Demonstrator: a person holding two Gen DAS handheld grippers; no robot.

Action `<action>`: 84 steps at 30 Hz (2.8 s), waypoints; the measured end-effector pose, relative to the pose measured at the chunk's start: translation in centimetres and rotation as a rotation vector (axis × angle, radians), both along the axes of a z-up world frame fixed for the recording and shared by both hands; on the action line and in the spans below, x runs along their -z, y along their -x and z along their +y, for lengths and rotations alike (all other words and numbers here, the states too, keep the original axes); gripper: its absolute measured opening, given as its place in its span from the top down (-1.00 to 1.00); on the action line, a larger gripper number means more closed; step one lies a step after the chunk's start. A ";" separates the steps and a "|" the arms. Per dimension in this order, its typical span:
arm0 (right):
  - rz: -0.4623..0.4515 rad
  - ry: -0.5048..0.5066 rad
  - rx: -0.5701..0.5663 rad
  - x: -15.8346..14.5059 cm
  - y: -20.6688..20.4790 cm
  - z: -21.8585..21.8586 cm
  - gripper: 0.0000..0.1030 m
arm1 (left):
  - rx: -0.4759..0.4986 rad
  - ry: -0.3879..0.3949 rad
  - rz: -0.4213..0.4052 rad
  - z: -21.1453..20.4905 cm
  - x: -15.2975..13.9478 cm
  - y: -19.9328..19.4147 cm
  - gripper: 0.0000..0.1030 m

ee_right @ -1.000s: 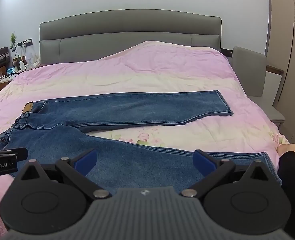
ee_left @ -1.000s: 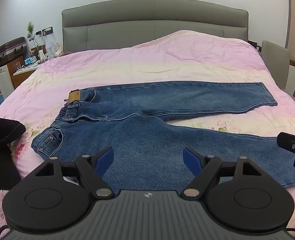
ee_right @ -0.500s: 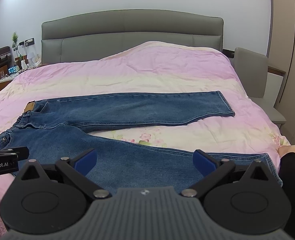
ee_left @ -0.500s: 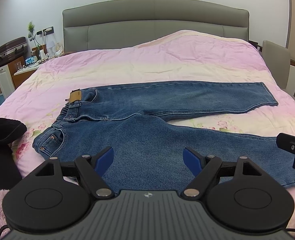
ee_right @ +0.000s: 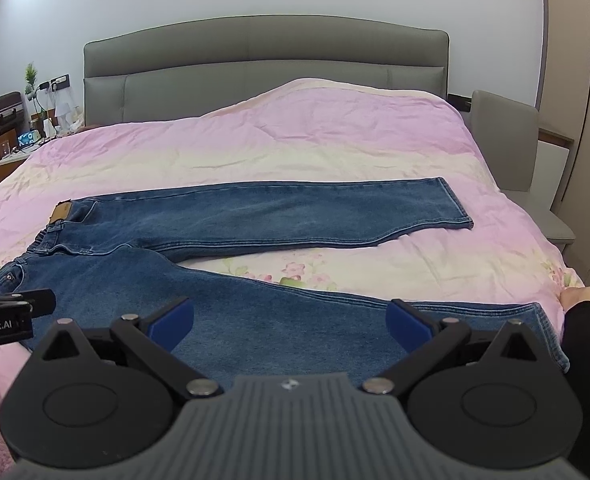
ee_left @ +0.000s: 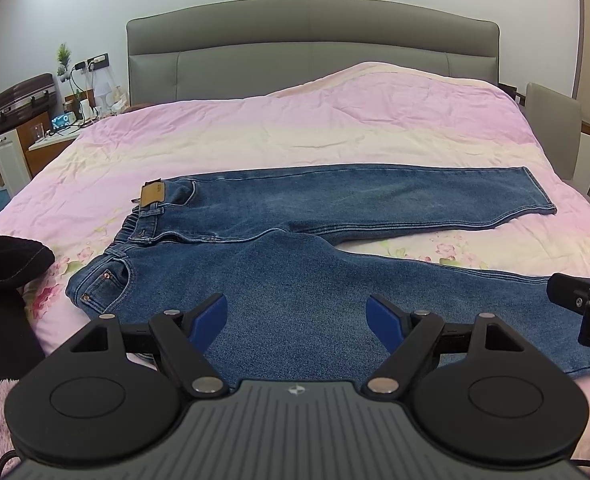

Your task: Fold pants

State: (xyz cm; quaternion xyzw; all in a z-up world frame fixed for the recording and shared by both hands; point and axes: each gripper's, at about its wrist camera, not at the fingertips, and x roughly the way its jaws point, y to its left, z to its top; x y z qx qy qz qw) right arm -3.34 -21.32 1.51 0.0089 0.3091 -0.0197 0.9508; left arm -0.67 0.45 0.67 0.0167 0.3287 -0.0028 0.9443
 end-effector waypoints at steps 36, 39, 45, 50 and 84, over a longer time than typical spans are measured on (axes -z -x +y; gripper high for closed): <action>0.037 -0.031 0.015 1.2 -0.5 -0.4 -0.91 | -0.001 -0.004 0.008 -0.1 0.1 -0.1 -0.79; 0.039 -0.029 0.013 1.3 -0.6 -0.3 -0.91 | 0.000 -0.003 0.008 -0.1 0.1 -0.1 -0.79; 0.045 -0.037 0.002 1.7 -0.6 -0.4 -0.91 | 0.022 -0.017 0.017 -0.2 0.5 -0.2 -0.79; 0.075 -0.057 -0.063 3.3 -0.9 -1.6 -0.91 | 0.121 -0.091 0.013 -0.8 1.1 -0.4 -0.79; 0.262 0.489 -0.569 11.1 -8.1 -2.6 0.82 | 0.769 -0.603 0.108 -5.9 14.5 -2.2 -0.64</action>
